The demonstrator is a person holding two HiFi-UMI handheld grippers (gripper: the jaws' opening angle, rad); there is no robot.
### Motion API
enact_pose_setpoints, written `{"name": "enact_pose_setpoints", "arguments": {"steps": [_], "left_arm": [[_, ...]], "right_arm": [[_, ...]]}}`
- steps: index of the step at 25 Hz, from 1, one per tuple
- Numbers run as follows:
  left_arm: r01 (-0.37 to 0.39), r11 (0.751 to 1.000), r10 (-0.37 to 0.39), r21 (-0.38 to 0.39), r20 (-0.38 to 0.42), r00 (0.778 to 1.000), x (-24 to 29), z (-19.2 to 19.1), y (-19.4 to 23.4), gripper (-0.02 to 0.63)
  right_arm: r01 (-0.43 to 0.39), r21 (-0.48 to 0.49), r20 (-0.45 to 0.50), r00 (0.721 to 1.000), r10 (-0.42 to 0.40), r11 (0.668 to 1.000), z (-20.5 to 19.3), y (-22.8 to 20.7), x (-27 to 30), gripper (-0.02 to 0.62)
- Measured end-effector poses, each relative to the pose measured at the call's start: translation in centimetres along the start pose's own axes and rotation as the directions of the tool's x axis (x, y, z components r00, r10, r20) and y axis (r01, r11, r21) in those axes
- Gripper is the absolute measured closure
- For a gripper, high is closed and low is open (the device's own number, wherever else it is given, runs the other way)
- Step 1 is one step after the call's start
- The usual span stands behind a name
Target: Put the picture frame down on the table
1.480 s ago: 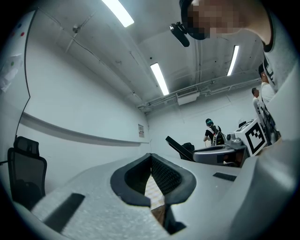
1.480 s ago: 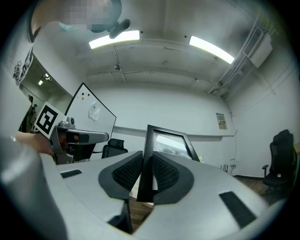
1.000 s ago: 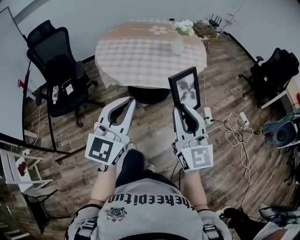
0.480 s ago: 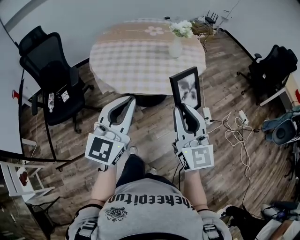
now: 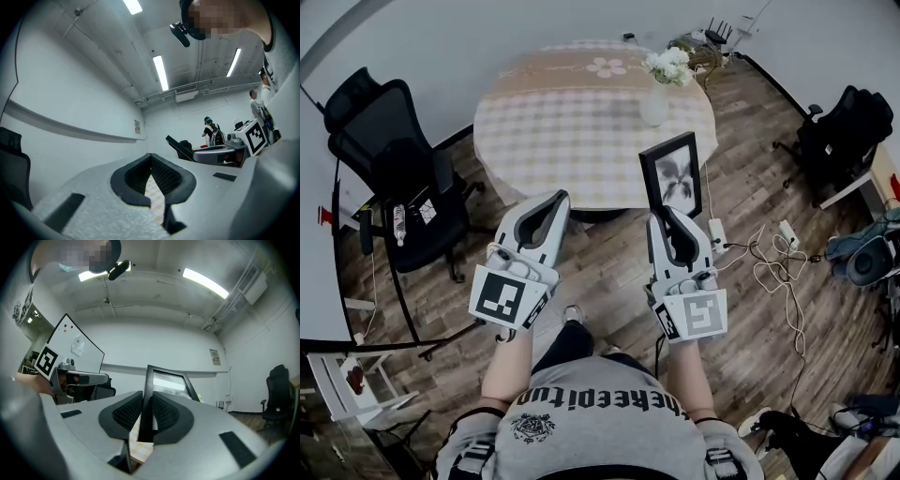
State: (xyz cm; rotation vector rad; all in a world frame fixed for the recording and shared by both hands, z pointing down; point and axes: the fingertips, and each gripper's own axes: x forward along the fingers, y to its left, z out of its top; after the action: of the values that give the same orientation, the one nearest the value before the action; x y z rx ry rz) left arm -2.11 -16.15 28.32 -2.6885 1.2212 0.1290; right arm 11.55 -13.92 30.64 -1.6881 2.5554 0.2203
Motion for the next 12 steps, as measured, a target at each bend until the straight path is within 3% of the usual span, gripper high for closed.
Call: {"name": "enact_pose_setpoints", "arguments": {"steps": [12], "left_arm": [[0.049, 0.999, -0.049, -0.018, 0.013, 0.999, 3.1, -1.3, 7.2, 0.591]], "right_arm": [[0.044, -0.013, -0.012, 0.999, -0.044, 0.999, -0.6, 0.8, 7.4, 0.525]]}}
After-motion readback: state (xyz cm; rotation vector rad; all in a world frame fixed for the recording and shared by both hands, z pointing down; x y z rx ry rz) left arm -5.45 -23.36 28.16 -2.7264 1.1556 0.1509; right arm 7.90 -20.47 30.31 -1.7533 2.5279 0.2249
